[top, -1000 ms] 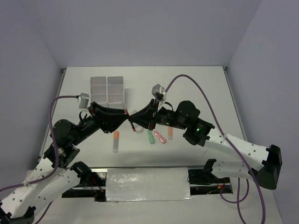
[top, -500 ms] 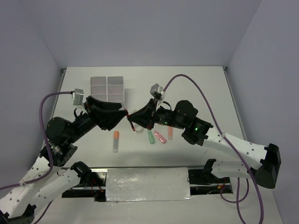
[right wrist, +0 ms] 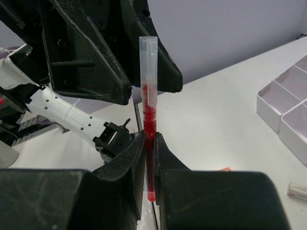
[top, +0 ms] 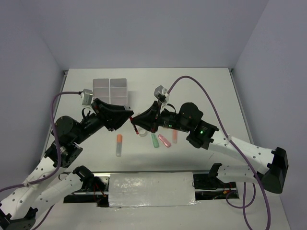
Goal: Sort the stationery into containers
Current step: Close the pen cap on the pen.
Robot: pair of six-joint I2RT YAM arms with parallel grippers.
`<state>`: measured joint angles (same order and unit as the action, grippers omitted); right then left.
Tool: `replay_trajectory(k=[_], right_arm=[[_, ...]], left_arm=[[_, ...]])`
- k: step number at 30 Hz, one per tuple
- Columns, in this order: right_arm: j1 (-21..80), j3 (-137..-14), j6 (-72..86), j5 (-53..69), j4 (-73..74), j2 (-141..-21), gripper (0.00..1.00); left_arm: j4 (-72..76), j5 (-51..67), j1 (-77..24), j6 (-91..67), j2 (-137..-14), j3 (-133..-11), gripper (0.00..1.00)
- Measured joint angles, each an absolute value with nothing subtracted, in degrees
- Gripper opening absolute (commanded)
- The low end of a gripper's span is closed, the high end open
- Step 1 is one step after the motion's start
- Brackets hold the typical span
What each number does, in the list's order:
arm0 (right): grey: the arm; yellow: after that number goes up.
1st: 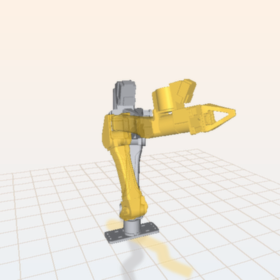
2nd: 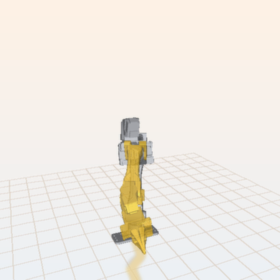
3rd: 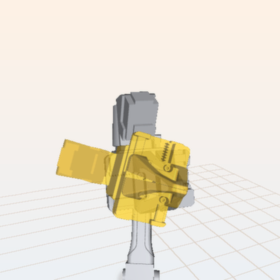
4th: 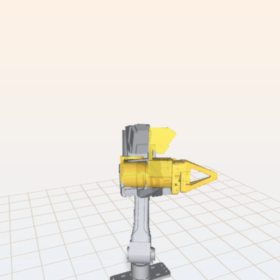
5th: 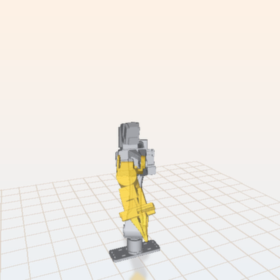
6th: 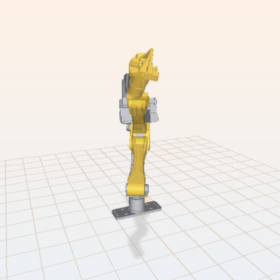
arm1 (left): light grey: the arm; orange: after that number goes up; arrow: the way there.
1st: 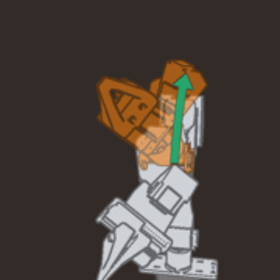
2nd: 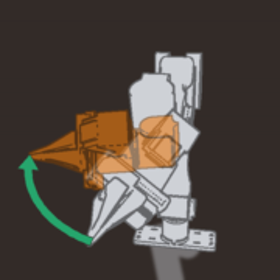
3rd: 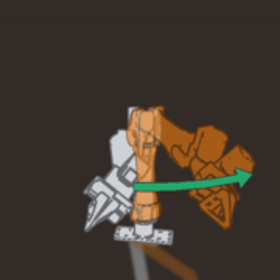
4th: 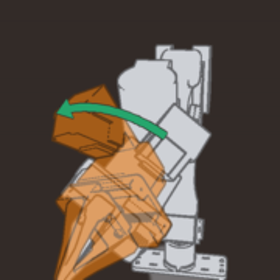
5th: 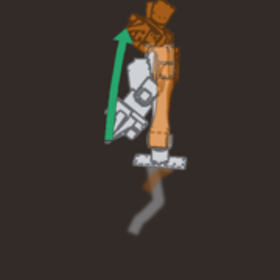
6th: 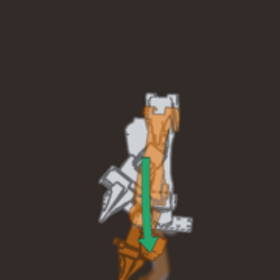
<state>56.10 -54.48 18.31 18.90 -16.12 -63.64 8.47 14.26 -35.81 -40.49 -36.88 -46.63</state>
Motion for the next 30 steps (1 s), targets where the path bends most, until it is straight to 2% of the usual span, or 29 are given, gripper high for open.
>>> replay_trajectory(k=[1,2,9,22,30], right_arm=[[56.1,-54.5,18.3,18.9,-16.1,-63.6,0.00],[56.1,-54.5,18.3,18.9,-16.1,-63.7,0.00],[56.1,-55.2,18.3,19.8,-15.7,-63.8,0.00],[56.1,-56.0,18.6,19.6,-14.3,-63.5,0.00],[56.8,-57.4,20.6,17.1,-7.2,-61.9,0.00]], left_arm=[[8.5,14.3,-35.8,-40.4,-36.9,-46.6,0.40],[8.5,14.3,-35.8,-40.4,-36.7,-46.6,0.33],[8.5,14.3,-35.8,-39.2,-37.0,-46.9,0.00],[10.1,16.6,-35.6,-38.9,-37.7,-46.8,0.00],[11.4,19.4,-35.5,-37.0,-37.3,-45.1,0.00]])
